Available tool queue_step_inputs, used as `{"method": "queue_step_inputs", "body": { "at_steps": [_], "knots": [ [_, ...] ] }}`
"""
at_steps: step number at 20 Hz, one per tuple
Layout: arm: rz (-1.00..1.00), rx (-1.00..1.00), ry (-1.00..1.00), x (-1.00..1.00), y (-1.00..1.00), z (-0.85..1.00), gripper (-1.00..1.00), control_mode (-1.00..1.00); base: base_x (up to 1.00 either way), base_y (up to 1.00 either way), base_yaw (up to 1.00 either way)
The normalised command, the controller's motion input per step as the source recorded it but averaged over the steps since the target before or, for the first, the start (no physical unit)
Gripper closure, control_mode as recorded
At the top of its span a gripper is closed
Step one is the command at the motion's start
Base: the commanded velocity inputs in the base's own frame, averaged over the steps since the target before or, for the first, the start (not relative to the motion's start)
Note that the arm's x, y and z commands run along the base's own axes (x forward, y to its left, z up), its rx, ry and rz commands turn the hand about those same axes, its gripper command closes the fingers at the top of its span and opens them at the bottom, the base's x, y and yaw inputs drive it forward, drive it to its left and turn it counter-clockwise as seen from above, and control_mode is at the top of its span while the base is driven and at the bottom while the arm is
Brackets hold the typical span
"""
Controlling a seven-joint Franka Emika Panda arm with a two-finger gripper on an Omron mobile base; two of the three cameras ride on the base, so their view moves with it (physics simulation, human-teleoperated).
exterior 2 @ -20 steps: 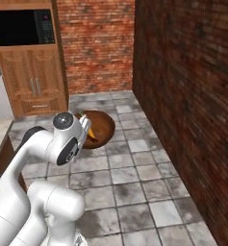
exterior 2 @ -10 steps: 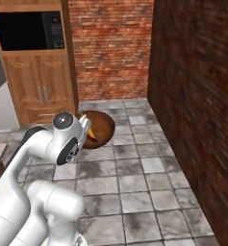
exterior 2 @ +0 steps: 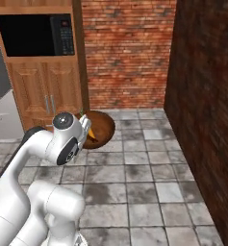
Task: Pick the chicken drumstick and carrot from their plates and place them in the bowl. Then put the bowl in the fridge.
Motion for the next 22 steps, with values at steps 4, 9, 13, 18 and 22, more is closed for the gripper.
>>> {"method": "queue_step_inputs", "body": {
  "at_steps": [4,9,13,18,22],
  "knots": [
    [0.0,0.0,0.0,0.0,0.0,0.0,1.0,1.0,0.94,0.05,0.19],
    [0.0,0.0,0.0,0.0,0.0,0.0,1.0,1.0,0.94,0.06,0.2],
    [0.0,0.0,0.0,0.0,0.0,0.0,1.0,1.0,0.94,0.04,0.23],
    [0.0,0.0,0.0,0.0,0.0,0.0,1.0,1.0,0.91,0.01,0.3],
    [0.0,0.0,0.0,0.0,0.0,0.0,1.0,1.0,0.64,0.0,0.6]
  ]
}}
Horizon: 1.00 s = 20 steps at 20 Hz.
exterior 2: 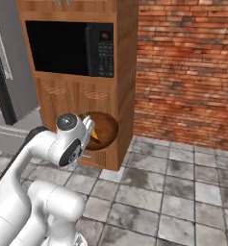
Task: Pick the chicken drumstick and carrot from their plates and place them in the bowl. Then put the bowl in the fridge.
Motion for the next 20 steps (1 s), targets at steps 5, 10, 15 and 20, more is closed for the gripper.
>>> {"method": "queue_step_inputs", "body": {
  "at_steps": [5,10,15,20],
  "knots": [
    [0.0,0.0,0.0,0.0,0.0,0.0,1.0,1.0,0.56,0.0,0.67],
    [0.0,0.0,0.0,0.0,0.0,0.0,1.0,1.0,0.51,0.0,0.7],
    [0.0,0.0,0.0,0.0,0.0,0.0,1.0,1.0,0.55,0.0,0.66],
    [0.0,0.0,0.0,0.0,0.0,0.0,1.0,1.0,0.56,0.0,0.64]
  ]
}}
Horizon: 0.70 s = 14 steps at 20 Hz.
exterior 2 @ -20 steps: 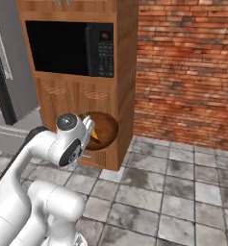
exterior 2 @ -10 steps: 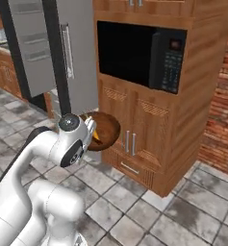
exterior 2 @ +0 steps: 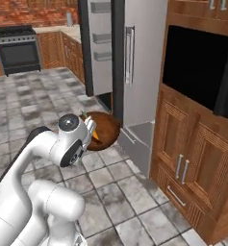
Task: Pick the chicken drumstick and carrot from their plates and place them in the bowl. Then put the bowl in the fridge.
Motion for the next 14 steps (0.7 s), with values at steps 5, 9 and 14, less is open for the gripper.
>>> {"method": "queue_step_inputs", "body": {
  "at_steps": [5,9,14],
  "knots": [
    [0.0,0.0,0.0,0.0,0.0,0.0,1.0,1.0,0.64,0.04,0.55],
    [0.0,0.0,0.0,0.0,0.0,0.0,1.0,1.0,0.89,0.18,0.24],
    [0.0,0.0,0.0,0.0,0.0,0.0,1.0,1.0,0.94,0.22,0.03]
  ]
}}
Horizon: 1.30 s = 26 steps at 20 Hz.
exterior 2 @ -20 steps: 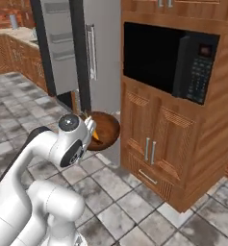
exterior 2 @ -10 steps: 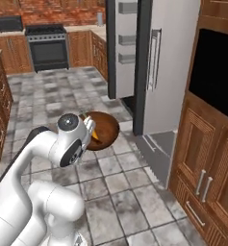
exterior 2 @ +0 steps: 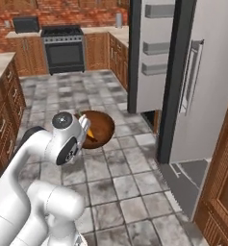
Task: Pick the chicken drumstick and carrot from their plates and place them in the bowl. Then put the bowl in the fridge.
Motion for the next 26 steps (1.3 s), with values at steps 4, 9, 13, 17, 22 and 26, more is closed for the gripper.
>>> {"method": "queue_step_inputs", "body": {
  "at_steps": [4,9,13,17,22,26],
  "knots": [
    [0.0,0.0,0.0,0.0,0.0,0.0,1.0,1.0,0.86,0.25,-0.14],
    [0.0,0.0,0.0,0.0,0.0,0.0,1.0,1.0,0.65,0.31,-0.38],
    [0.0,0.0,0.0,0.0,0.0,0.0,1.0,1.0,0.64,0.31,-0.39],
    [0.0,0.0,0.0,0.0,0.0,0.0,1.0,1.0,0.62,0.31,-0.41],
    [0.0,0.0,0.0,0.0,0.0,0.0,1.0,1.0,0.58,0.32,-0.46],
    [0.0,0.0,0.0,0.0,0.0,0.0,1.0,1.0,0.58,0.32,-0.47]
  ]
}}
